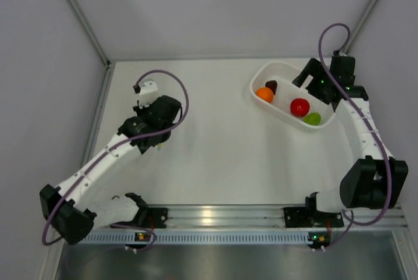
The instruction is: Open the zip-top bag and remove the fake food
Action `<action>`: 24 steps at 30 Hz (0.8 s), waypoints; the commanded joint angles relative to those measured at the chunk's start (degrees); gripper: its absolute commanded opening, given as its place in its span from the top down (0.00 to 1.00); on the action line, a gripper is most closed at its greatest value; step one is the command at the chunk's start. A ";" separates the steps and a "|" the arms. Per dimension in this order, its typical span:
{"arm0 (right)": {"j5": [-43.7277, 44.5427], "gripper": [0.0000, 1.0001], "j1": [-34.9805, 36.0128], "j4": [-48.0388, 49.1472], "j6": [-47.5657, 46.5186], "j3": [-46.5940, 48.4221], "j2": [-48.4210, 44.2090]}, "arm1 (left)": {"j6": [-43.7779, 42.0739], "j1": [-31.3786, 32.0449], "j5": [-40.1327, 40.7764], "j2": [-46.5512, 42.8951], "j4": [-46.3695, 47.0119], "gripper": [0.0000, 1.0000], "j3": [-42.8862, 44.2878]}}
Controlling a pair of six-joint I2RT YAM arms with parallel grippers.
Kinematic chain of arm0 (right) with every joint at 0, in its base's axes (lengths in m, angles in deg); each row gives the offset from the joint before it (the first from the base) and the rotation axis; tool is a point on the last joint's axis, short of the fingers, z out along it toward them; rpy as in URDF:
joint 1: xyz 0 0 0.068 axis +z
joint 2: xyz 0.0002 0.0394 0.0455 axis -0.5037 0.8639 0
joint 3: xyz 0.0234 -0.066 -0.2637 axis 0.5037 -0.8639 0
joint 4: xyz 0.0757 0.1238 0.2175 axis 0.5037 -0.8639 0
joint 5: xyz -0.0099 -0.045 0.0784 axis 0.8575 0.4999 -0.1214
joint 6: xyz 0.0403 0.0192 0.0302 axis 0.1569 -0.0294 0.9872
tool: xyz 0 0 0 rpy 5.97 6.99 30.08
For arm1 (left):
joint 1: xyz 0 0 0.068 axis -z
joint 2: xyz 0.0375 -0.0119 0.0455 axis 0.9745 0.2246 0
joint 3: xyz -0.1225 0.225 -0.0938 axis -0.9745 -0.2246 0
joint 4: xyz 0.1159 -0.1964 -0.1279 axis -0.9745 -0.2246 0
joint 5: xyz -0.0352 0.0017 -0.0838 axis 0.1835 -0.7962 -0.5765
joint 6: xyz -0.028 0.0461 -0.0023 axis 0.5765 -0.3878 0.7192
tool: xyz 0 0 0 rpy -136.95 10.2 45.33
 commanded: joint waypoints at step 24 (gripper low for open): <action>5.65 0.01 17.77 -15.58 -10.85 -5.40 -37.33 | -1.87 -6.36 -17.29 33.99 2.96 0.32 33.27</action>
